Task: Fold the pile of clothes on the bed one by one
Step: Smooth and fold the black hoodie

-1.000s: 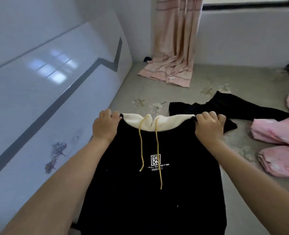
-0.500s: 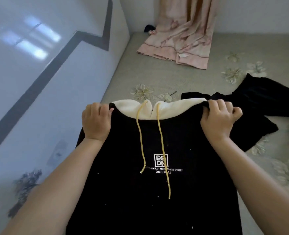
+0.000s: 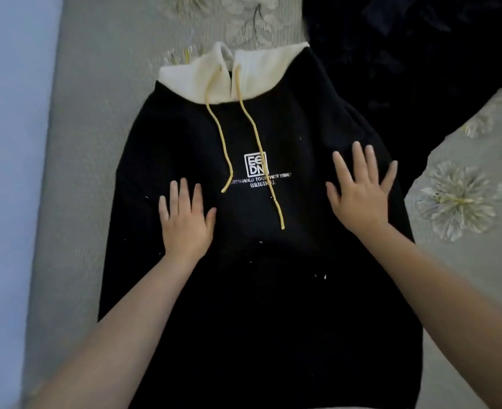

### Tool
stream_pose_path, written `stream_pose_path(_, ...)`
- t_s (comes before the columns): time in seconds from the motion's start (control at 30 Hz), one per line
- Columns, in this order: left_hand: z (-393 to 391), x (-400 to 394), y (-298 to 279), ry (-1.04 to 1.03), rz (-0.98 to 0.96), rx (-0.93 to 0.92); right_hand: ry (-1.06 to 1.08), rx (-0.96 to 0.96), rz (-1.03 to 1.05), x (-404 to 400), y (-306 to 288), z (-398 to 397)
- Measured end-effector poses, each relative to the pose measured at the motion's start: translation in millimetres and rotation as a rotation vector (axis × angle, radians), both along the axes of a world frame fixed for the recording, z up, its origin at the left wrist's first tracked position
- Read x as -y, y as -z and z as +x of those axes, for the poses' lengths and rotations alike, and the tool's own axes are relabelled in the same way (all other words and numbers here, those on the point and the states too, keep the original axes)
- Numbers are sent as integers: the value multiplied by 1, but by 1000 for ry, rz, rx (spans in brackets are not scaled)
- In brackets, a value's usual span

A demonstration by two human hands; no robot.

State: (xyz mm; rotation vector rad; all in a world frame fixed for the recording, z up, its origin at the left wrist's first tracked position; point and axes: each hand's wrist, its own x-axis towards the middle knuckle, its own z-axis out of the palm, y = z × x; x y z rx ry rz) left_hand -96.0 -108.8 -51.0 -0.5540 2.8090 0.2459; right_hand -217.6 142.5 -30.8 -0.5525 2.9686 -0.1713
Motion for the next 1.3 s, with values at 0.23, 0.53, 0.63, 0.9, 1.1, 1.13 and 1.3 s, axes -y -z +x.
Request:
stream_pose_path(0.23,27,-2,-1,-53,-76,147,337,278,176,-81,-2,40)
stream_pose_path(0.53,28,-74,-15,121,193,-3,362,-29,82,-133,-74,-46)
stream_pose_path(0.63,47,-75,-2,51,82,268,432,55,157,-131,-76,-59)
stream_pose_path(0.9,111,-93,-16,-23,86,316,127,335,84,-91,-25,93)
stream_pose_path(1.1,176,-92,-26,-339,171,414,249,414,128,-93,-13,142)
stream_pose_path(1.13,180,-91,-28,-326,135,386,252,410,114,-95,-12,147)
stream_pose_path(1.3,178,-85,-33,-112,34,321,109,384,54,-107,-23,162)
